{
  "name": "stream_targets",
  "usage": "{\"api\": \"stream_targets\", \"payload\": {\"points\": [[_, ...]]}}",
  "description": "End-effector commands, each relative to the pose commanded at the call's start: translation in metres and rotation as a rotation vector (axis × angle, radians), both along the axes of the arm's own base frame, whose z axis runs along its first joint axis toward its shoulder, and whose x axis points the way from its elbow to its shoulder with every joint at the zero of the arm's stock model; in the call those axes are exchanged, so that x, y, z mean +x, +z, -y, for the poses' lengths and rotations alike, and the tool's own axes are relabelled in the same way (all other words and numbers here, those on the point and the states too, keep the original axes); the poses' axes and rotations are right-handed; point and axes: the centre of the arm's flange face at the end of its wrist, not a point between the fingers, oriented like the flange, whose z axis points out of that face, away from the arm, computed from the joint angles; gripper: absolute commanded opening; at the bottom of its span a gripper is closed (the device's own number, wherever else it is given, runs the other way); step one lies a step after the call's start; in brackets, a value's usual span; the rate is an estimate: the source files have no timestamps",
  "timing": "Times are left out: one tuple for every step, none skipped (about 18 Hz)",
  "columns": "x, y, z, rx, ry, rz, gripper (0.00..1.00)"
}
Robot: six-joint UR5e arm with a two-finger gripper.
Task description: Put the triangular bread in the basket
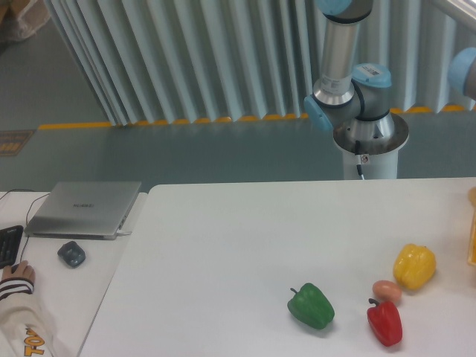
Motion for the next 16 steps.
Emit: {"api": "stream_targets", "payload": {"points": [[-0.008,-0.005,0.009,-0.002,-0.001,0.003,0.0],[-0.017,-0.01,0.02,-0.004,-0.024,0.016,0.06],[-0.026,-0.017,0.031,-0.008,-0.042,0.028,0.14],[-0.03,-0.018,0.036,-0.006,-0.046,0.027,0.2],[-0.037,-0.022,0.038,-0.002,-0.05,0.011,0.35],[-0.042,-0.024,0.04,0.003,-0.047,-0.011,0.6],[-0.045,-0.025,0.041,0.006,-0.044,-0.024,0.74],[-0.047,-0.027,0.043,0.006,-0.039,-0.023,0.8],[-0.048,-0.027,0.047,0.007,-0.032,-0.021,0.83],[-0.048,-0.027,0.047,0.009,-0.03,-0.021,1.0],[-0.048,-0.027,0.046,0.009,-0.027,-0.021,1.0],[-0.048,-0.027,0.046,0.009,-0.026,-0.021,1.0],[-0.048,-0.027,0.046,0.011,-0.024,-0.021,1.0],[-0.047,-0.027,0.045,0.011,-0.023,-0.023,1.0],[-0.045,-0.024,0.042,0.016,-0.023,-0.027,1.0],[-0.043,-0.022,0.039,0.028,-0.01,-0.031,1.0]]}}
